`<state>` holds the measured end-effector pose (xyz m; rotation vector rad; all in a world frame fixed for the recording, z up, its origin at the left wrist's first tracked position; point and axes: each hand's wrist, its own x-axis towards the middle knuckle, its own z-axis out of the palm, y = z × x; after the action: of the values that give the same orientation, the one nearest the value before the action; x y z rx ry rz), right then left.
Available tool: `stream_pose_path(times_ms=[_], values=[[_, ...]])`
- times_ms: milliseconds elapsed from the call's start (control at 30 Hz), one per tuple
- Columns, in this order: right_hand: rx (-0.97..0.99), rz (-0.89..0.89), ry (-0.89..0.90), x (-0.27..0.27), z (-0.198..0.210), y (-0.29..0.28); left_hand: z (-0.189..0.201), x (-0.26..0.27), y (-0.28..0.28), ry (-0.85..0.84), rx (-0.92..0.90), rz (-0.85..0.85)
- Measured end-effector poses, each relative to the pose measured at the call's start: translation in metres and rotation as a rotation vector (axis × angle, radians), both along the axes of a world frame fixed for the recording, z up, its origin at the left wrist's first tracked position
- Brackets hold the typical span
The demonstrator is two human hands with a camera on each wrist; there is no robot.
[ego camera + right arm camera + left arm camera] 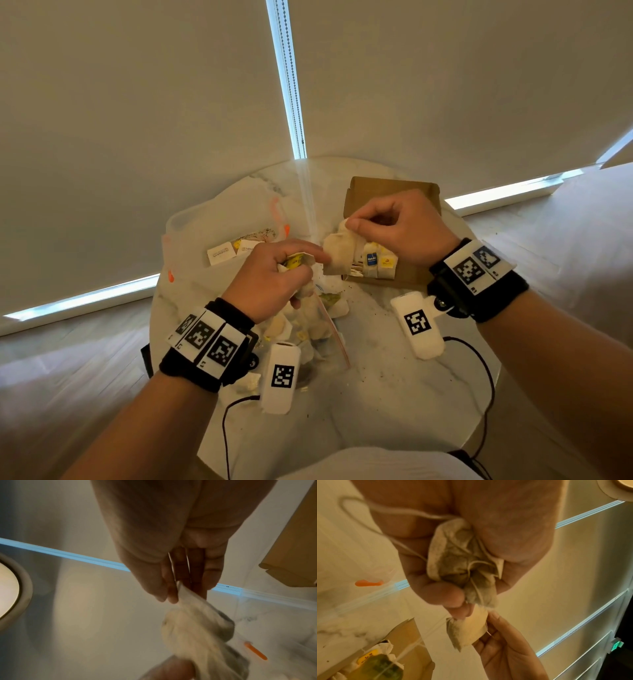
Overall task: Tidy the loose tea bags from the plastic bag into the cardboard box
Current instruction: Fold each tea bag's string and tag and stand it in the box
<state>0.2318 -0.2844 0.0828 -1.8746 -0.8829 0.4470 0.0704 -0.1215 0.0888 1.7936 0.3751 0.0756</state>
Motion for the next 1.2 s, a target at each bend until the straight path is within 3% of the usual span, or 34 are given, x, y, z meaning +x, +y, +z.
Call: stream_pose_path(times_ms=[100,233,467,633,700,767,833,933,1033,1200], values=[[-0.004,-0.090,0.004,0.021,-0.006,-0.010,0.000,0.000,0.002,-0.015,-0.011,0.014],[-0.220,-0.199,-0.056,0.051,-0.046,-0.020,-0.001,0.002,0.005,0.003,-0.031,0.015],[-0.571,-0.237,-0.050,0.063,-0.141,-0.029,0.002,0.006,0.004,0.011,-0.092,0.010],[-0.676,-0.210,-0.021,0.059,-0.166,-0.027,0.003,0.008,0.002,0.039,-0.119,0.030],[-0.627,-0.218,-0.128,0.056,-0.157,-0.025,0.003,0.008,0.003,0.046,-0.115,0.029],[-0.420,-0.234,-0.219,0.046,-0.130,-0.019,0.003,0.009,0.004,0.057,-0.099,0.033],[-0.114,-0.206,-0.104,0.029,-0.090,-0.006,0.002,0.011,0.004,0.070,-0.082,0.034],[0.192,-0.007,0.244,0.003,-0.038,0.012,0.004,0.016,0.002,0.084,-0.078,0.024],[0.156,0.060,0.249,-0.012,-0.025,0.021,0.008,0.018,0.000,0.096,-0.066,0.024],[0.120,-0.116,0.453,-0.025,-0.027,0.020,0.013,0.013,-0.001,0.125,-0.051,0.072]])
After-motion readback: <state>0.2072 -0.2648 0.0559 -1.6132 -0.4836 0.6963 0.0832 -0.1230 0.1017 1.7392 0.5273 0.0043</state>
